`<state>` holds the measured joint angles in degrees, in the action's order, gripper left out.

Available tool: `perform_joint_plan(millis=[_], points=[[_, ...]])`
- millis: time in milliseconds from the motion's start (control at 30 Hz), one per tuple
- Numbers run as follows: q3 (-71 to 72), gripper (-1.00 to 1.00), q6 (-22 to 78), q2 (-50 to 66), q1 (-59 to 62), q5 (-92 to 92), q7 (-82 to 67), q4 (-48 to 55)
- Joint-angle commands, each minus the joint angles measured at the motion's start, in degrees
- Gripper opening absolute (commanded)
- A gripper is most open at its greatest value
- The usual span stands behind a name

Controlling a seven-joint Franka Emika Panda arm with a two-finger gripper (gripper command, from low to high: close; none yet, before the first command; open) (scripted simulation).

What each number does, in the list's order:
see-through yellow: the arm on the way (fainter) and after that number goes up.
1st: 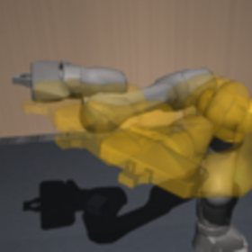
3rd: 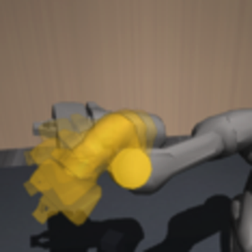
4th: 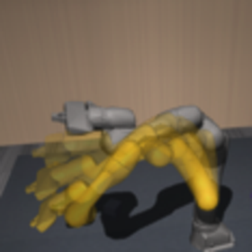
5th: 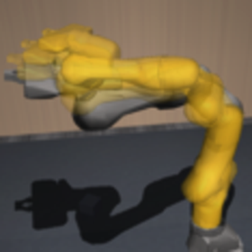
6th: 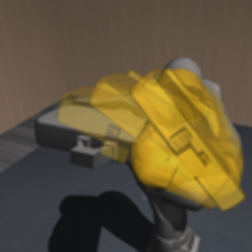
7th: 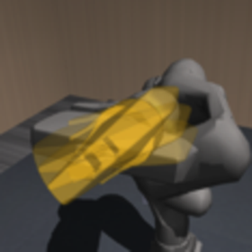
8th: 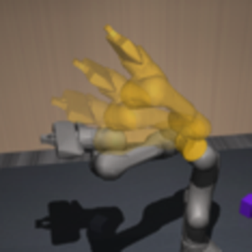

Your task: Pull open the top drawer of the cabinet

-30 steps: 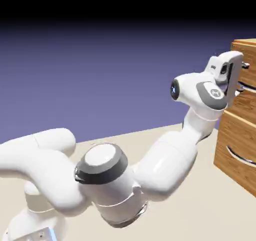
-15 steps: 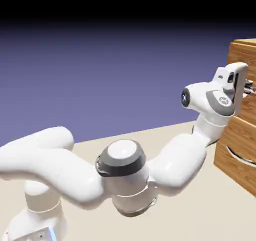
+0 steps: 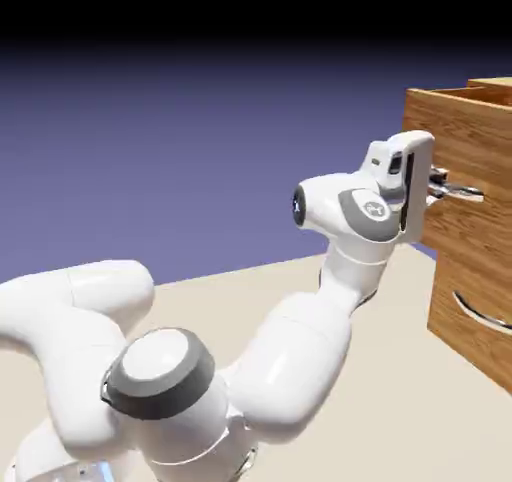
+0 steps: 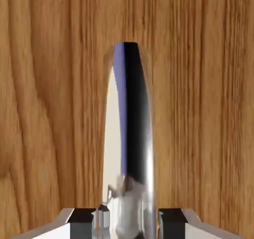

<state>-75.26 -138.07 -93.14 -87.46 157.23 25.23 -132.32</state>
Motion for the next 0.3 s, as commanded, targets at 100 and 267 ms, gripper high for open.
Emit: perform_joint_plan(millis=[100,267], points=[[1.09,-1.0,0.92,-0.78,7.42,-1.54,0.41,-8.3],[2.08,1.0,0.92,-1.53,13.35,-3.33,0.36,-14.13]])
